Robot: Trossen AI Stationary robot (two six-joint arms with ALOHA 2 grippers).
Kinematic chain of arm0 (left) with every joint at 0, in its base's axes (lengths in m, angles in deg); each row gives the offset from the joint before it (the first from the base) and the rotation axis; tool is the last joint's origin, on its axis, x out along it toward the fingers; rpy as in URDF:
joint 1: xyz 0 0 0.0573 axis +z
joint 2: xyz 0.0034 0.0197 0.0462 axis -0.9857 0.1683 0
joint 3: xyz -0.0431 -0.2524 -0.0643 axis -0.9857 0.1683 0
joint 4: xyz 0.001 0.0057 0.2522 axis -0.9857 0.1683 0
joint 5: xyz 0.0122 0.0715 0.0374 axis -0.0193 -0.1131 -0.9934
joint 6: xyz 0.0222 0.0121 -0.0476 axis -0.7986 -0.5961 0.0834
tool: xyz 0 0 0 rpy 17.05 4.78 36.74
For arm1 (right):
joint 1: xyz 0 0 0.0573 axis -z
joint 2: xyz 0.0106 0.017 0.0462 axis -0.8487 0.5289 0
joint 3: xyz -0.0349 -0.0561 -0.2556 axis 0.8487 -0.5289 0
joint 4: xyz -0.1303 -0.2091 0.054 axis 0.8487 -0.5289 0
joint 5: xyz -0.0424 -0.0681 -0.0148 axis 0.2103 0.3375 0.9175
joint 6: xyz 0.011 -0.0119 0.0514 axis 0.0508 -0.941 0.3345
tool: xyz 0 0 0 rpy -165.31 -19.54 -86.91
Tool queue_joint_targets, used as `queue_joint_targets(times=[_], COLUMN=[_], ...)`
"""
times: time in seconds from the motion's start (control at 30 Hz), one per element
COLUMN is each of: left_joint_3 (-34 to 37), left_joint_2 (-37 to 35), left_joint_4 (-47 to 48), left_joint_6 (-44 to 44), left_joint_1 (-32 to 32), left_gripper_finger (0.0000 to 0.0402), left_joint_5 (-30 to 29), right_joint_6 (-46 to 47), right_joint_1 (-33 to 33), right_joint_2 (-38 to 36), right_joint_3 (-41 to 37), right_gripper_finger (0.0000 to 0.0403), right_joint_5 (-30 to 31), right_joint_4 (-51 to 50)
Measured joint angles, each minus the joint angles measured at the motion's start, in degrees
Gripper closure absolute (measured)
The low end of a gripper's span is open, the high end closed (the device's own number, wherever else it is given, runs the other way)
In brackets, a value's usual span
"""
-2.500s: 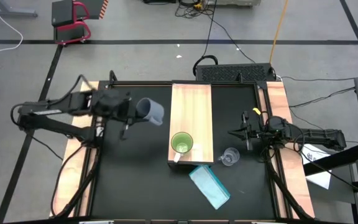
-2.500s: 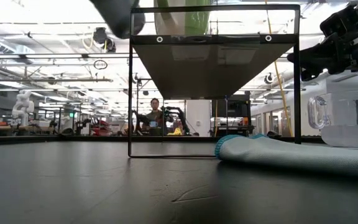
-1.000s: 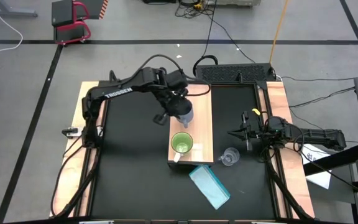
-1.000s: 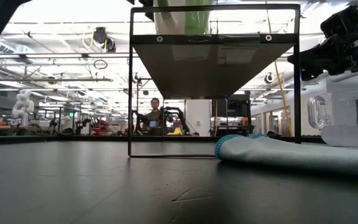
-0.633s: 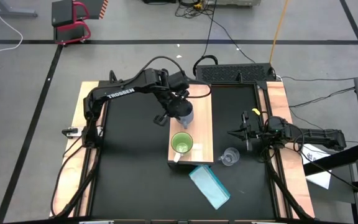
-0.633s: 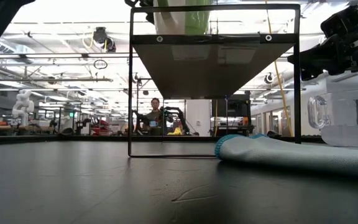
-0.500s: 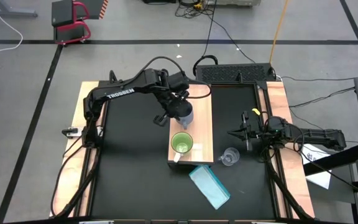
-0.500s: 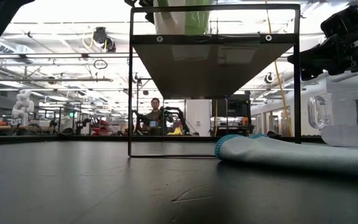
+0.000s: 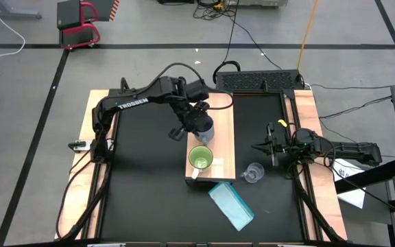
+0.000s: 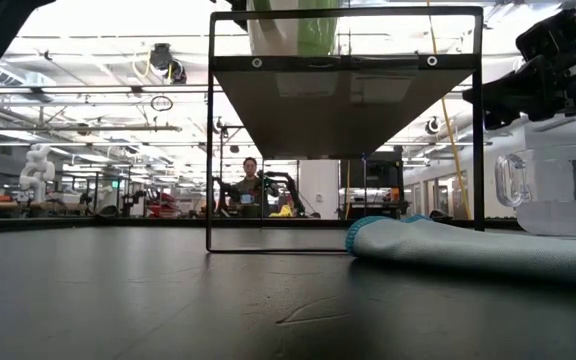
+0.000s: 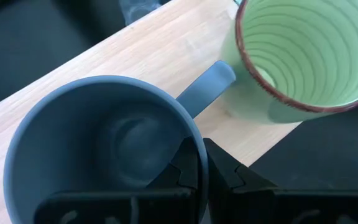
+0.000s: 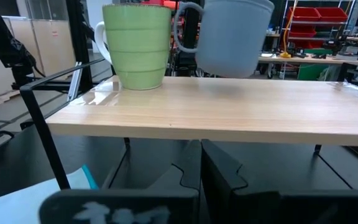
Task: Stack small to large cups/mugs on shelf
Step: Put the blue mug on the shelf
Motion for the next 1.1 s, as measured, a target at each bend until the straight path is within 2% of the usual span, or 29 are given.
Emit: queue_joint_targets(times=[0.2, 0.33, 0.5, 0.63, 1.1], left_joint_3=[0.0, 0.0, 0.1, 0.1, 0.1], left_joint_2=[0.0, 0.0, 0.6, 1.8, 1.9], left_joint_4=[-0.5, -1.0, -1.5, -1.7, -1.7], left_joint_6=[0.8, 0.9, 1.1, 1.0, 1.3], left_joint_1=[-0.1, -1.2, -2.0, -2.9, -2.9], left_gripper_finger=[0.0396, 0.0396, 0.0396, 0.0396, 0.0392], left_joint_5=[-1.6, -6.7, -8.0, -12.3, -12.9], right_joint_6=[0.0, 0.0, 0.0, 0.0, 0.4], right_joint_1=[0.0, 0.0, 0.0, 0.0, 0.0], right_joint_2=[0.0, 0.0, 0.0, 0.0, 0.0], right_joint_3=[0.0, 0.0, 0.0, 0.0, 0.0], right_gripper_finger=[0.0403, 0.0403, 0.0403, 0.0403, 0.0403], right_joint_5=[0.0, 0.0, 0.0, 0.0, 0.0], right_joint_4=[-0.9, -1.1, -1.1, -1.1, -1.2])
